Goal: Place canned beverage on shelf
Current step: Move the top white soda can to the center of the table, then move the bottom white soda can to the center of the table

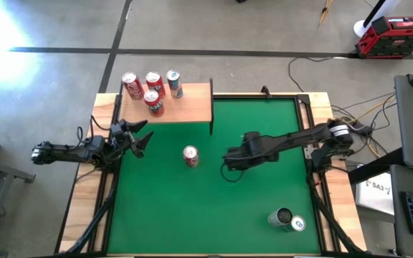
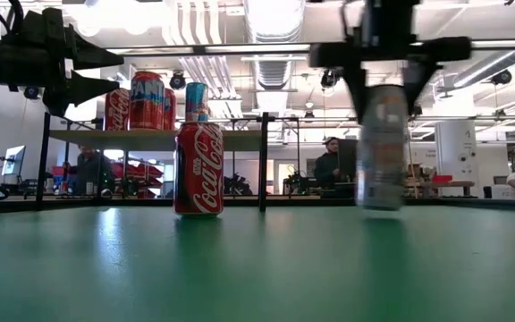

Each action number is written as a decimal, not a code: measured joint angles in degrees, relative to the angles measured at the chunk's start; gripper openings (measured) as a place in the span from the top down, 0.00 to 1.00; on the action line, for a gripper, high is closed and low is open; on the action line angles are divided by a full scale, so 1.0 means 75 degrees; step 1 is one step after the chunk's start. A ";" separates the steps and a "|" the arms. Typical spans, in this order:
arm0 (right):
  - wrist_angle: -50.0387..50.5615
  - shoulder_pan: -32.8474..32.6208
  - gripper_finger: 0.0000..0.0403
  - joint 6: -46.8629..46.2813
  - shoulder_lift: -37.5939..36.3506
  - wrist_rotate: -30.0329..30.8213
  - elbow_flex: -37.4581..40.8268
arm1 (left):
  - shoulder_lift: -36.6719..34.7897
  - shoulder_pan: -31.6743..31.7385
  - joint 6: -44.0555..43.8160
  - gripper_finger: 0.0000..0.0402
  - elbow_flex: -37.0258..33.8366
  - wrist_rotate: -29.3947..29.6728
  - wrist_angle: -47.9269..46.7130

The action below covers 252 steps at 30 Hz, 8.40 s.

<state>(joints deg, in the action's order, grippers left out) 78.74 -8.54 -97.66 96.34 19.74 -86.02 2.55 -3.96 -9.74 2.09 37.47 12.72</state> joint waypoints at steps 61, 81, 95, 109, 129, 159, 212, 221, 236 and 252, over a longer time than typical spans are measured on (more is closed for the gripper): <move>0.1167 0.0490 0.09 0.3416 0.3811 0.0575 -0.5740 | 0.0000 -0.0002 0.0000 0.25 0.0000 0.0001 0.0003; 0.1518 -0.0335 0.07 0.0436 0.2493 -0.0920 -0.4012 | 0.0003 -0.0001 0.0000 0.25 0.0000 0.0001 0.0006; 0.1151 -0.0982 0.07 -0.2355 0.0484 -0.2637 -0.0925 | 0.0015 0.0001 0.0000 0.25 0.0000 0.0003 0.0002; 0.1501 -0.0979 0.07 -0.3360 0.0150 -0.2898 -0.0778 | 0.0015 0.0001 0.0000 0.25 0.0000 0.0003 0.0004; 0.1474 -0.3048 0.07 -0.5170 -0.0213 -0.3770 -0.0799 | 0.0015 -0.0002 0.0000 0.25 0.0003 0.0000 0.0002; 0.0811 -0.4543 0.07 -0.5353 -0.0288 -0.3055 -0.0802 | 0.0015 -0.0001 0.0000 0.25 0.0002 0.0003 0.0002; 0.0802 -0.5173 0.07 -0.6573 0.0343 -0.2557 -0.1301 | 0.0029 -0.0001 0.0000 0.25 0.0003 0.0001 -0.0019; 0.0792 -0.5126 0.07 -0.6394 0.0490 -0.2485 -0.1236 | 0.0029 0.0000 0.0000 0.25 0.0003 0.0000 -0.0017; 0.0767 -0.5125 0.18 -0.6032 0.1005 -0.2500 -0.1230 | 0.0029 0.0000 0.0000 0.25 0.0003 0.0002 -0.0019; 0.0569 -0.4358 0.40 -0.5458 0.1002 -0.1857 -0.1418 | 0.0029 0.0001 0.0000 0.25 0.0003 0.0002 -0.0019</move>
<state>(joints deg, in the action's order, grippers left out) 83.00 -41.23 -138.60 103.85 5.82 -96.65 2.76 -3.95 -9.74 2.11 37.49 12.58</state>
